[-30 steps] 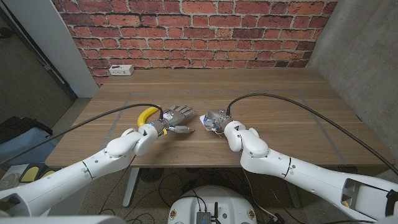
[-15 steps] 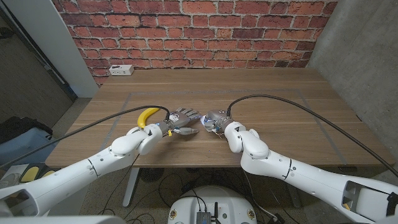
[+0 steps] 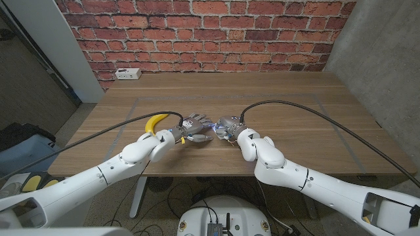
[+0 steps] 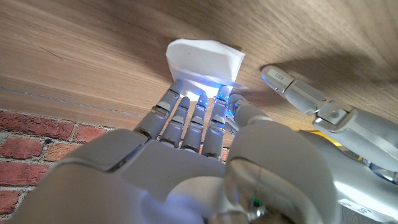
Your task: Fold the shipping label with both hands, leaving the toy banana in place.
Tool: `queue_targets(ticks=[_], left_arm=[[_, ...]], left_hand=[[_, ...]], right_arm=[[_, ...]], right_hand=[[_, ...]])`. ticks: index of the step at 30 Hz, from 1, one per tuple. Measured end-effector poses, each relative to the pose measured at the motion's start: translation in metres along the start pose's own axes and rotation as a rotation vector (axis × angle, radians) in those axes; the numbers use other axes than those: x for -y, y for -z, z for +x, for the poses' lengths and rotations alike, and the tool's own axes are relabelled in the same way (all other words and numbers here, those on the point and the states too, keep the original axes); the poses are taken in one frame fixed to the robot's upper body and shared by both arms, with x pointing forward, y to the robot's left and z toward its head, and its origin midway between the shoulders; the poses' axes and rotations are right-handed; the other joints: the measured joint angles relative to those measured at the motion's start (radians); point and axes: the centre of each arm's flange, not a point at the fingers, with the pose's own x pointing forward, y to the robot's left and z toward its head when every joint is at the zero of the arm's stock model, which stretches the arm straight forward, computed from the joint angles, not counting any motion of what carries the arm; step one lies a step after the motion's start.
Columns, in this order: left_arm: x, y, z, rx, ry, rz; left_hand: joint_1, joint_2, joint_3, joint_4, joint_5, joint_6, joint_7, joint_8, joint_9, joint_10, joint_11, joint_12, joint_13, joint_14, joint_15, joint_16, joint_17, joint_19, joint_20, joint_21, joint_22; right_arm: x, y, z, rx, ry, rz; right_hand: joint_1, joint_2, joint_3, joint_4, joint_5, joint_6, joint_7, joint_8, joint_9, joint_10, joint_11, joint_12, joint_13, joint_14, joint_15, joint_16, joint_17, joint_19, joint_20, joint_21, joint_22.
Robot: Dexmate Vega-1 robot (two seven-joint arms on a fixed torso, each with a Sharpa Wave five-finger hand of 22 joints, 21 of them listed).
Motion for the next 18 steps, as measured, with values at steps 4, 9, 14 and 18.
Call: queue_targets(ticks=[4,9,14,18], left_arm=[[0.0001,-0.0013,0.0022,0.005,0.008,0.003],[0.0006,-0.0031,0.0050,0.011,0.019,0.005],[0.0011,-0.0040,0.0067,0.013,0.029,0.006],[0.0014,-0.0051,0.0077,0.014,0.037,0.008]], left_hand=[[0.000,0.000,-0.004,0.004,0.000,-0.003,-0.003,-0.004,0.000,-0.005,-0.005,-0.007,0.000,0.000,0.000,0.000,0.000,0.000,0.000,0.000,0.000],[-0.005,0.005,-0.012,0.004,0.004,0.014,0.025,-0.004,-0.001,0.001,-0.014,-0.006,0.000,0.001,-0.001,0.000,0.002,0.000,0.000,-0.006,0.000],[-0.005,0.005,-0.015,0.007,0.004,0.029,0.032,-0.003,-0.003,0.021,-0.015,-0.006,0.000,0.016,-0.005,0.000,0.003,-0.006,0.006,-0.008,0.000],[-0.016,0.005,-0.017,0.009,0.004,0.040,0.033,-0.003,-0.003,0.027,-0.009,-0.006,0.000,0.024,-0.004,0.000,0.003,-0.006,0.006,-0.008,0.000]], right_arm=[[0.0004,-0.0003,-0.0006,0.004,0.002,0.003],[0.0007,-0.0004,-0.0006,0.008,0.002,0.008],[0.0013,-0.0005,-0.0006,0.017,0.006,0.020],[0.0030,0.0000,-0.0012,0.025,0.025,0.028]], right_hand=[[0.000,0.000,-0.005,0.001,0.000,0.000,0.000,-0.004,0.000,0.000,0.000,0.000,0.000,0.000,0.000,0.000,0.000,0.000,0.000,0.000,0.000],[0.005,0.005,-0.007,-0.001,0.000,0.000,0.000,-0.004,0.000,0.000,0.000,0.000,0.000,0.000,0.000,0.000,0.000,0.000,0.000,0.000,0.000],[0.005,0.005,-0.007,-0.001,0.000,0.000,0.000,-0.007,0.000,0.000,0.000,0.000,0.000,0.000,0.000,0.000,0.000,0.002,-0.002,0.000,0.000],[0.005,0.005,-0.014,0.000,0.000,-0.021,-0.019,-0.021,0.000,-0.014,-0.013,-0.013,0.000,0.000,0.000,-0.006,0.002,0.005,0.002,0.000,0.000]])
